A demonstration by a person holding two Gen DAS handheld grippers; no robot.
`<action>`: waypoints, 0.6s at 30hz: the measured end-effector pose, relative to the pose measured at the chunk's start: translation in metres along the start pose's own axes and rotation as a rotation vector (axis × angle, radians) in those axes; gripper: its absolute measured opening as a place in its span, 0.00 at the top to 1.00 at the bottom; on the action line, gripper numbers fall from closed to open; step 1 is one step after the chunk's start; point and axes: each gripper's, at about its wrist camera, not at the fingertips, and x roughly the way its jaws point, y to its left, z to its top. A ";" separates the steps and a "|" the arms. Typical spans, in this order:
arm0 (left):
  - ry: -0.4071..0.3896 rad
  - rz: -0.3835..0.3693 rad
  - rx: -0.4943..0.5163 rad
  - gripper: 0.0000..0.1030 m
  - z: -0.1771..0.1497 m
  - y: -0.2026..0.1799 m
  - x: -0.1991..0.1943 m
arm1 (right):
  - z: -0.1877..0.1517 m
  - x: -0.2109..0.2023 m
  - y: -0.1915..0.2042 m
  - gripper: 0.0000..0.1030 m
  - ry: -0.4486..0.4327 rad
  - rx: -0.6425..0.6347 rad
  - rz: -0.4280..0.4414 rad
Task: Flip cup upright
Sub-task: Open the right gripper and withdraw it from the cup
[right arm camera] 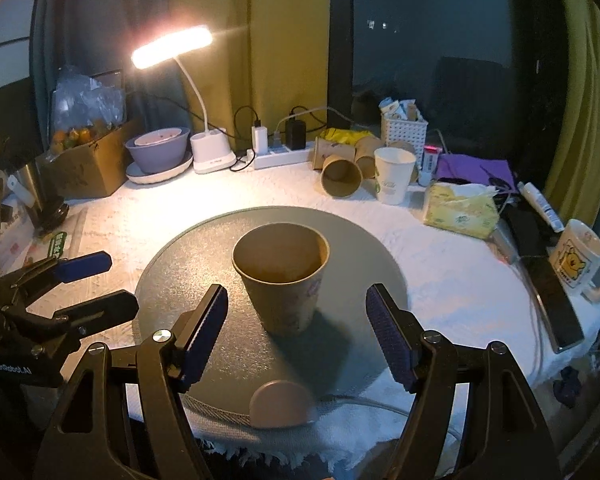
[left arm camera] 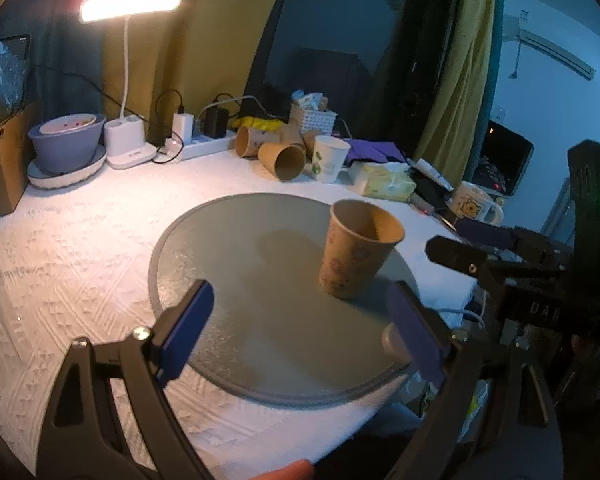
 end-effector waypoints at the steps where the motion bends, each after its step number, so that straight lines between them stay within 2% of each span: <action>1: -0.004 -0.001 0.008 0.13 0.000 -0.003 -0.002 | 0.000 -0.003 -0.001 0.28 -0.004 0.002 -0.005; 6: -0.059 0.001 0.062 0.13 0.007 -0.017 -0.019 | 0.000 -0.020 -0.006 0.28 -0.032 0.009 -0.020; 18: -0.152 -0.021 0.118 0.13 0.024 -0.037 -0.052 | 0.008 -0.058 -0.007 0.28 -0.105 -0.005 -0.049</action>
